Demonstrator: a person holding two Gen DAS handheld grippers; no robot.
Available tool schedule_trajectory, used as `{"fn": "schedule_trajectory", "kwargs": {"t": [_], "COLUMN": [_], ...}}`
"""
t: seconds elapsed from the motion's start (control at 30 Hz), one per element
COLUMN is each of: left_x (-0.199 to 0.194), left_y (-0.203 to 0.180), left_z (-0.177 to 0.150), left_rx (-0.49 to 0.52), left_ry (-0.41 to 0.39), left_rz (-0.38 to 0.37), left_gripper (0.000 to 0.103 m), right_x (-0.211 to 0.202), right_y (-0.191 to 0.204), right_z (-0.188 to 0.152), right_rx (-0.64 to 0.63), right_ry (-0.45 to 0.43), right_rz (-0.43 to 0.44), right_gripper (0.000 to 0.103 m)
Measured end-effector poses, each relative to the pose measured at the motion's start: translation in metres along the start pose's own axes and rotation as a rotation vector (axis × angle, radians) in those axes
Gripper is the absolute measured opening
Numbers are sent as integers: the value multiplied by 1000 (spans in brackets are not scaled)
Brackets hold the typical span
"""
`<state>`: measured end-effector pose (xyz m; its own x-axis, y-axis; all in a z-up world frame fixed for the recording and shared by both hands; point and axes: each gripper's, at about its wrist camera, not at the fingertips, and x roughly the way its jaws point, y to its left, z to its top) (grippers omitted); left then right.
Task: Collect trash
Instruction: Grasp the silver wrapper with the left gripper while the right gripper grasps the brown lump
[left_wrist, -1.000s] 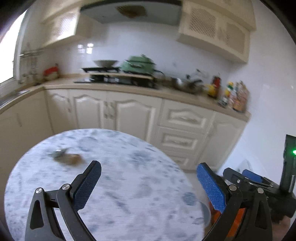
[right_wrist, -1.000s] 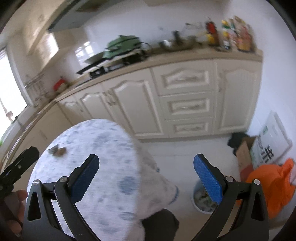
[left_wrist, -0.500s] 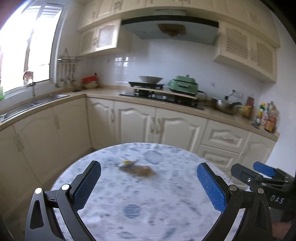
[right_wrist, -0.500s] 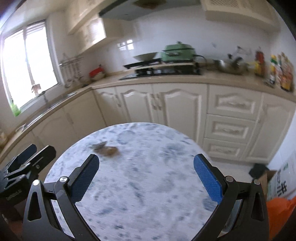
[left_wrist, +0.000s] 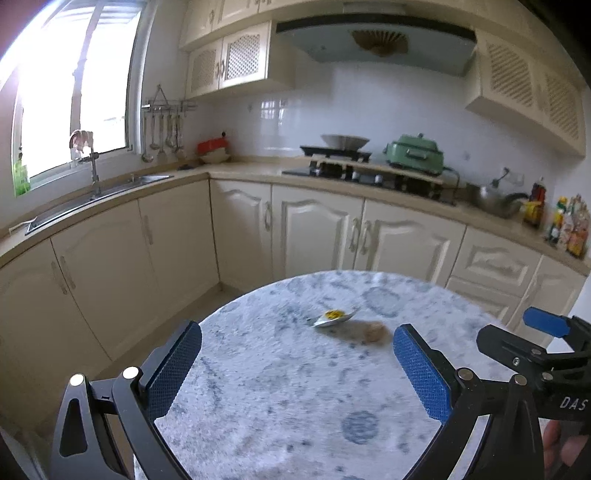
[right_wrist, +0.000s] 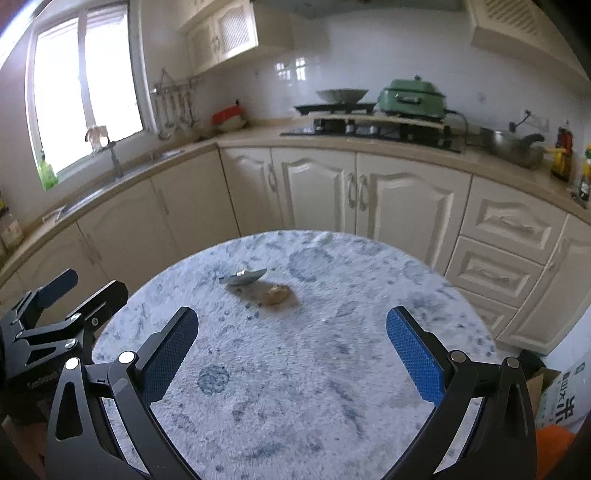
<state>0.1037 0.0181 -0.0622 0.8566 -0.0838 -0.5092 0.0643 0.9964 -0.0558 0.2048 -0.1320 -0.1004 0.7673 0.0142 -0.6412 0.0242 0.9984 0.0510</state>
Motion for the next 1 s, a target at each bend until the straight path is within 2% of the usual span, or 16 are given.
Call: {"fn": "schedule_trajectory", "kwargs": {"t": [0.17,0.27,0.53,0.67,0.77,0.87,1.0], "left_x": [57,89,168,203,222,235,244], "left_y": [16,20,16,17,17,14,-1], "left_z": [14,19,34,39,40,41,42], "left_rx": [25,52,193,220,228,233,277], "left_ry": [63,98,182,210,234,259,272], "left_rz": [7,15,62,58,48,35,25], "left_gripper": [102,102,102,102,102,102,102], "right_x": [49,84,155,177,181,181,174], "right_y": [3,1,2,6,11,6,-6], "right_z": [-2,0,3,6,7,8,6], "right_rx": [-22,-20,-7,-19,-65,-78,-78], "right_ry": [77,132,242,261,247,244,245], "right_rz": [-3,-1,39,49,26,22,30], "right_gripper": [103,99,76,63,54,33,31]}}
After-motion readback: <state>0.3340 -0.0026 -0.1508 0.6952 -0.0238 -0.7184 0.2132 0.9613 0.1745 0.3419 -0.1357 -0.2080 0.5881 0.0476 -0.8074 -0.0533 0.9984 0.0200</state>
